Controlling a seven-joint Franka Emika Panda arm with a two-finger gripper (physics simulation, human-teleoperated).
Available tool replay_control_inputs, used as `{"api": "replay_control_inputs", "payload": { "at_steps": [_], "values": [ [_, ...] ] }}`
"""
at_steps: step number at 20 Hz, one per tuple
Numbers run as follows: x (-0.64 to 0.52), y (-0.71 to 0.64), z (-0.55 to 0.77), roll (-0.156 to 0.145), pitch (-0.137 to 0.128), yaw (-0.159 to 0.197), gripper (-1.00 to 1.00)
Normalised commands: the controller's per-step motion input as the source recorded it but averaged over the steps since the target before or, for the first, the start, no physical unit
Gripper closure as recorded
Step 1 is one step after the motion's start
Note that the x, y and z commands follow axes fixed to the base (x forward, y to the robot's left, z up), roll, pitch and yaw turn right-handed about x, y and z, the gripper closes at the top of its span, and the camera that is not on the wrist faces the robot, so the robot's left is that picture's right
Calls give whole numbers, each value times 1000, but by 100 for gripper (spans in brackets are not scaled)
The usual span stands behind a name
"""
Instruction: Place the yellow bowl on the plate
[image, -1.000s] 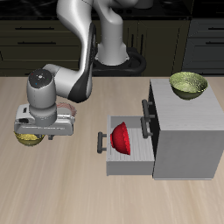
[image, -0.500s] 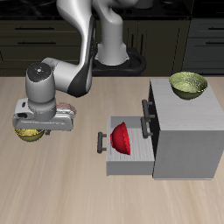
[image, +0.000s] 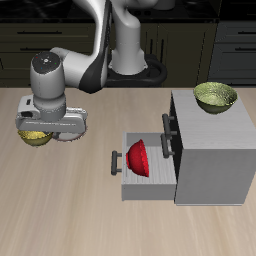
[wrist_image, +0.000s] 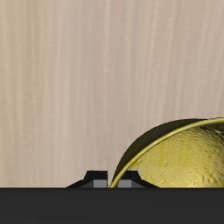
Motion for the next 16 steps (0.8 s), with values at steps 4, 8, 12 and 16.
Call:
{"api": "replay_control_inputs", "payload": {
  "at_steps": [4,8,12,16],
  "values": [
    [-288,80,340,6,-13,-15,100],
    [-297,250,399,40,-22,29,100],
    [-197,214,153,25,-7,20,100],
    [-272,198,42,14,-8,3,100]
  ]
}}
